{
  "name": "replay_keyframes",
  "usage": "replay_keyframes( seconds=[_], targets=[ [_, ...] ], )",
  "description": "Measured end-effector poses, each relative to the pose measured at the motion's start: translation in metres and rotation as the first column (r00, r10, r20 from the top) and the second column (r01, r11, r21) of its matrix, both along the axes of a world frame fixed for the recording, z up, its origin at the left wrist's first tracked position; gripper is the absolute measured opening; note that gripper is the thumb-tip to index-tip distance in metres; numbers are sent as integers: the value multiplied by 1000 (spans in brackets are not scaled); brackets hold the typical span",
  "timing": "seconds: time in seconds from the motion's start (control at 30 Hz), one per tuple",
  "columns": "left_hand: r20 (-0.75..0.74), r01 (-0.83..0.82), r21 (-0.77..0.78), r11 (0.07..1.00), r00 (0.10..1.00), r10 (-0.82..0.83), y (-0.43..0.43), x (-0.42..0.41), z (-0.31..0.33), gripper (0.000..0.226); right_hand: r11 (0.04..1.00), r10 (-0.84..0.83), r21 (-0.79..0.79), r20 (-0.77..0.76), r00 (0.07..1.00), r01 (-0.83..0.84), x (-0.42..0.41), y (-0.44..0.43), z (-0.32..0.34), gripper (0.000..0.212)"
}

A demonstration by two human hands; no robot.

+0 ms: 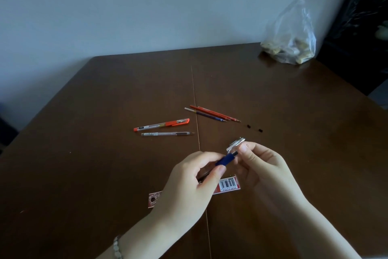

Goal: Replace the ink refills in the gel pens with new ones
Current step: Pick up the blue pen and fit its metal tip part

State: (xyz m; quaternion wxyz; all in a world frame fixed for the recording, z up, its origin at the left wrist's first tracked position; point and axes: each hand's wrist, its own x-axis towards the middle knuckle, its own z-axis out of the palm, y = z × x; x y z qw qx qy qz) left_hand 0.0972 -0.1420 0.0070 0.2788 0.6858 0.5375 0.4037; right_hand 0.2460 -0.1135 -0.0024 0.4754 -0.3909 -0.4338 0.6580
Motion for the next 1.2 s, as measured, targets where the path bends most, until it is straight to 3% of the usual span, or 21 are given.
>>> replay_keyframes(
  seconds=[0.07, 0.2, 0.33, 0.47, 0.6, 0.73, 0.83, 0.93, 1.0, 1.07, 1.1, 1.2],
  targets=[
    [12, 3, 5, 1000, 1000, -3, 2, 2, 0, 18, 1000, 12, -13, -73, 997, -13, 1, 1, -1, 59],
    [14, 23, 10, 1000, 1000, -23, 5, 6, 0, 18, 999, -21, -26, -21, 1000, 21, 2, 4, -5, 57],
    [37, 2, -8, 1000, 999, -2, 7, 6, 0, 19, 999, 0, -48, -142, 990, -7, 3, 4, -4, 62],
    [13, 6, -19, 1000, 1000, -5, 9, 5, -2, 18, 998, -13, -54, -73, 997, 9, 4, 7, -8, 55],
    [27, 8, -7, 1000, 1000, -7, 9, 6, -2, 19, 997, 36, -64, -188, 981, -49, 3, 6, -5, 64],
    [-21, -27, 31, 999, 999, 27, 9, 7, -2, 19, 999, -32, -21, -91, 995, 30, -2, 5, -10, 62],
    [-57, -30, 87, 996, 998, 35, 7, 8, -1, 27, 999, -24, -34, -117, 993, 20, -1, 5, -12, 58],
    [109, 8, -84, 996, 994, 1, 6, 7, 2, 18, 998, 36, -39, -226, 973, -46, 3, 3, -10, 53],
    [333, 133, -336, 932, 943, -14, 8, 7, 7, 14, 998, 26, -50, -264, 964, -41, 4, 1, -10, 50],
    [409, 206, -433, 877, 912, -12, 9, 8, 7, 16, 997, -12, -79, -281, 960, -10, 1, -2, -10, 35],
    [366, 178, -409, 895, 930, -18, 9, 9, 6, 16, 994, -57, -111, -288, 956, 26, -2, -3, -10, 27],
    [101, 34, -102, 994, 995, -24, 9, 15, -4, 17, 971, -199, -185, -254, 946, 155, -10, -6, -11, 26]
  ],
)
